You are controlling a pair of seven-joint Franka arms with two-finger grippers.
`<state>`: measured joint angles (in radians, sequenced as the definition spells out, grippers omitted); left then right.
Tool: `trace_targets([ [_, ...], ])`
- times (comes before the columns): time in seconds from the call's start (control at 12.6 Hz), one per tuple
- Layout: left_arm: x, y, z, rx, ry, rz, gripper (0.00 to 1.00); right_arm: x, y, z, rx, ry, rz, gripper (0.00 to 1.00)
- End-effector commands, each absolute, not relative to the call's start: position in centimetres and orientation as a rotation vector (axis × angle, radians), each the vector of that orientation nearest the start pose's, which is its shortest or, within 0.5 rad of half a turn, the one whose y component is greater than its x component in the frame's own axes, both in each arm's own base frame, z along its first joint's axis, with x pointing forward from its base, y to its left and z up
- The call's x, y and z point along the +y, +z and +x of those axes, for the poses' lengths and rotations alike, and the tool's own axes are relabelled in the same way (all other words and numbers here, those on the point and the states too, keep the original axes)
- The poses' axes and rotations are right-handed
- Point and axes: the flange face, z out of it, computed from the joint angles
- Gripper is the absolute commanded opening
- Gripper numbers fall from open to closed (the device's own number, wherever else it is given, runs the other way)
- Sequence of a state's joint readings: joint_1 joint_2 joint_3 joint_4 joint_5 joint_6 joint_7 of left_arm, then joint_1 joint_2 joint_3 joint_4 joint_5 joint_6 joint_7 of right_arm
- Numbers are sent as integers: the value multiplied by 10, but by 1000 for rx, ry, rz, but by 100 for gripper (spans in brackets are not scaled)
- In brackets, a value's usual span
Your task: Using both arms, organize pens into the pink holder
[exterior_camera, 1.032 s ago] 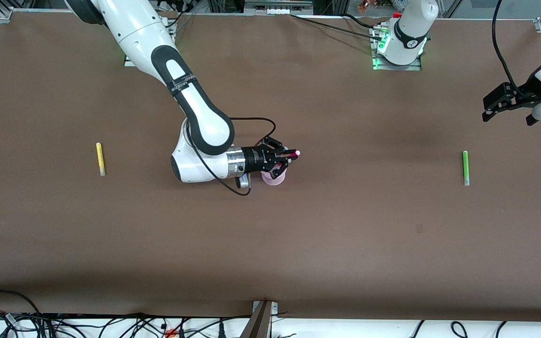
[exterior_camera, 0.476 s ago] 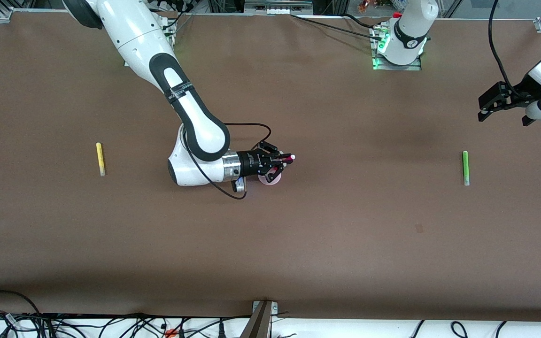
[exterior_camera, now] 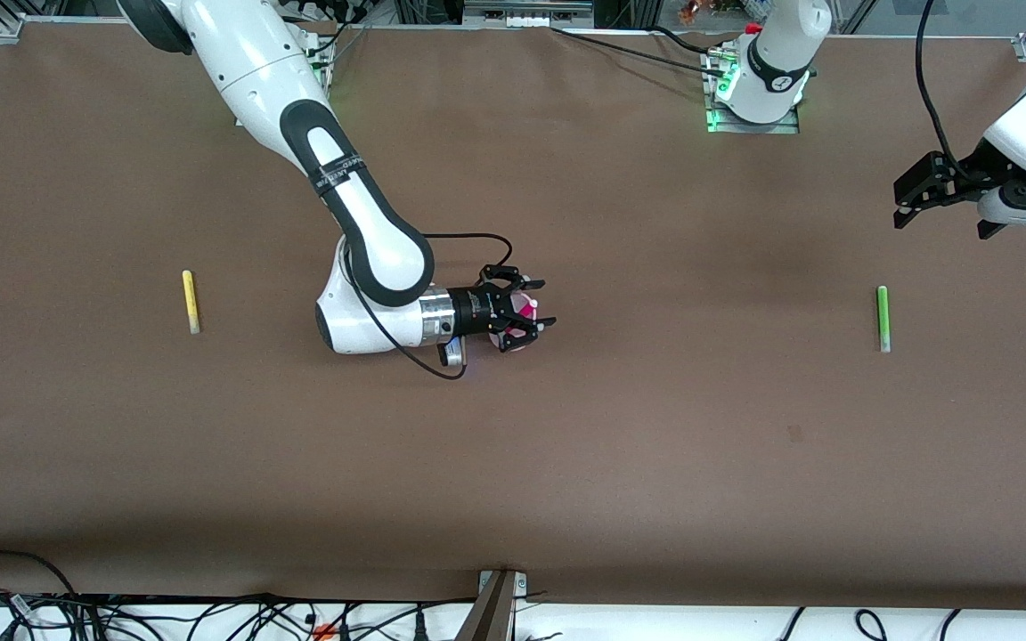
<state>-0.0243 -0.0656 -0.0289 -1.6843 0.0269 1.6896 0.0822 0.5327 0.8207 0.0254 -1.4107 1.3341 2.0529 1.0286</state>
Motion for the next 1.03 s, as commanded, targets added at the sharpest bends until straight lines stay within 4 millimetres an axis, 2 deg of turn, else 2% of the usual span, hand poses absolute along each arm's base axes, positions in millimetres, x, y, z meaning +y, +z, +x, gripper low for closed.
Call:
trace_targets([
  [0.0,-29,623,545,209,-125,-3091,100,404,269,616,1282,1004,-1883,100],
  [0.16,-26,623,545,202,-125,-3091,100,381,313,629,1186,830,-2056,100],
  [0.32,-24,623,545,195,-125,-3092,100,366,377,629,1066,677,-2196,100],
  [0.48,-23,622,545,192,-123,-3092,100,331,418,630,987,573,-2349,100],
  [0.71,-22,621,545,190,-118,-3093,100,279,480,610,756,398,-2581,100],
  [0.79,-21,621,545,187,-118,-3094,100,255,497,601,680,343,-2640,100],
  [0.95,-18,620,546,178,-115,-3093,100,211,518,576,464,259,-2779,100],
])
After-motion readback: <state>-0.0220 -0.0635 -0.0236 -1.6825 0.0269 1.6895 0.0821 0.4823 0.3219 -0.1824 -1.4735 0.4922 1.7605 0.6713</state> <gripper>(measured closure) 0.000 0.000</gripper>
